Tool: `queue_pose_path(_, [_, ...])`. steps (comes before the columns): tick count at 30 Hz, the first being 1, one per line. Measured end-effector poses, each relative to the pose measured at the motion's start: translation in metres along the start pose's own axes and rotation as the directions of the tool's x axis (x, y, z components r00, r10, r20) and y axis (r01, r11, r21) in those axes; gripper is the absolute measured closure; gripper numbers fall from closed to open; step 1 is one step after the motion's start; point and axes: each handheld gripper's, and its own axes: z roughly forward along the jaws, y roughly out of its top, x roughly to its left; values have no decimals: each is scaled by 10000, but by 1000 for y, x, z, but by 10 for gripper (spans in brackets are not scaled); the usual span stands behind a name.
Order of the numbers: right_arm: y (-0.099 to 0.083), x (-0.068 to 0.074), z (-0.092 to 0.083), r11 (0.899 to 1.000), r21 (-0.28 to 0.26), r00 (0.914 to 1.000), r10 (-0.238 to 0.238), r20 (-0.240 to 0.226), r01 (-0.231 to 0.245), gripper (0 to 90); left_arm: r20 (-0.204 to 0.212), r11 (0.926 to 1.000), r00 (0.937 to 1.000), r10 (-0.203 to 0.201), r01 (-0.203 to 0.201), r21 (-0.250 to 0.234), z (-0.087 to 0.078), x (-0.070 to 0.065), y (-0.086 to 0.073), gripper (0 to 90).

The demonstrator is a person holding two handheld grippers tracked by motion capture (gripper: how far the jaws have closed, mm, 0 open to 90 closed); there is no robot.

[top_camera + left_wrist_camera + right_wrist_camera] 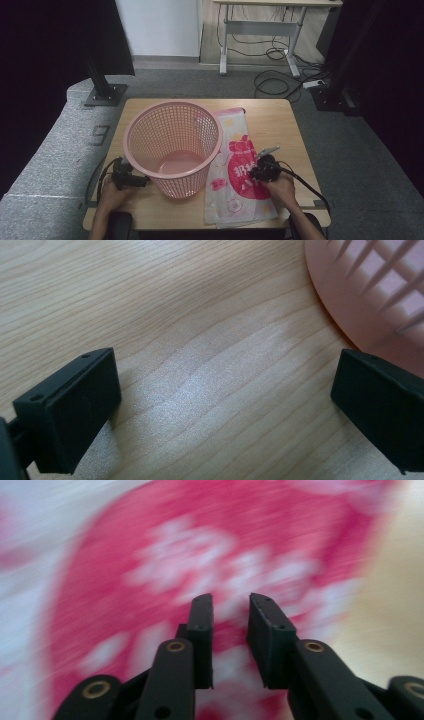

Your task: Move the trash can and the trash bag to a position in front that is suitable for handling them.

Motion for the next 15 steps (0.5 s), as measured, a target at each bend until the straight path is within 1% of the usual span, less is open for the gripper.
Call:
queue_pose_path(1, [-3, 10, -2, 9999, 107, 9993, -120, -367, 124, 679, 1, 10000, 10000, -1, 1, -1, 0, 0, 0, 0])
queue_pose_path(2, [-5, 16, -5, 9994, 196, 9977, -290, -607, 302, 638, 2, 10000, 10000, 1, -1, 1, 0, 0, 0, 0])
queue_pose_path(3, [-5, 17, -8, 9995, 79, 9981, -315, -532, 320, 609, 3, 10000, 10000, -1, 1, 2, 0, 0, 0, 0])
queue_pose_path(4, [-3, 14, -12, 9996, -140, 9992, -256, -301, 251, 575, 3, 10000, 10000, -1, 1, 2, 0, 0, 0, 0])
queue_pose_path(5, [1, 6, -15, 9995, -322, 10000, -66, 45, 67, 548, 2, 10000, 10000, -1, 1, 3, 0, 0, 0, 0])
queue_pose_path(6, [6, -5, -17, 9984, -522, 9988, 218, 440, -195, 517, 0, 10000, 10000, 1, -1, 2, 0, 0, 0, 0])
queue_pose_path(7, [13, -17, -18, 9971, -627, 9954, 490, 824, -439, 482, 2, 10000, 10000, 1, -1, 5, 0, 0, 0, 0])
queue_pose_path(8, [22, -29, -17, 9963, -604, 9911, 681, 1147, -615, 450, 6, 10000, 10000, 5, -5, 2, 0, 0, 0, 0])
queue_pose_path(9, [32, -40, -14, 9958, -568, 9878, 782, 1350, -711, 433, 12, 10000, 10000, 8, -8, -1, 0, 0, 0, 0])
queue_pose_path(11, [52, -57, -5, 9929, -777, 9845, 1002, 1439, -897, 406, 14, 10000, 10000, 9, -9, -7, 0, 0, 0, 0])
queue_pose_path(12, [64, -65, 2, 9915, -918, 9842, 1043, 1430, -918, 393, 14, 10000, 10000, 10, -10, -6, 0, 0, 0, 0])
queue_pose_path(13, [71, -68, 8, 9906, -943, 9836, 1120, 1417, -993, 387, 16, 10000, 10000, 12, -12, -3, 0, 0, 0, 0])
queue_pose_path(14, [82, -73, 17, 9895, -939, 9836, 1214, 1334, -1094, 387, 15, 10000, 10000, 9, -9, -7, 0, 0, 0, 0])
queue_pose_path(15, [88, -76, 23, 9890, -962, 9834, 1243, 1322, -1120, 388, 15, 10000, 10000, 8, -8, -8, 0, 0, 0, 0])
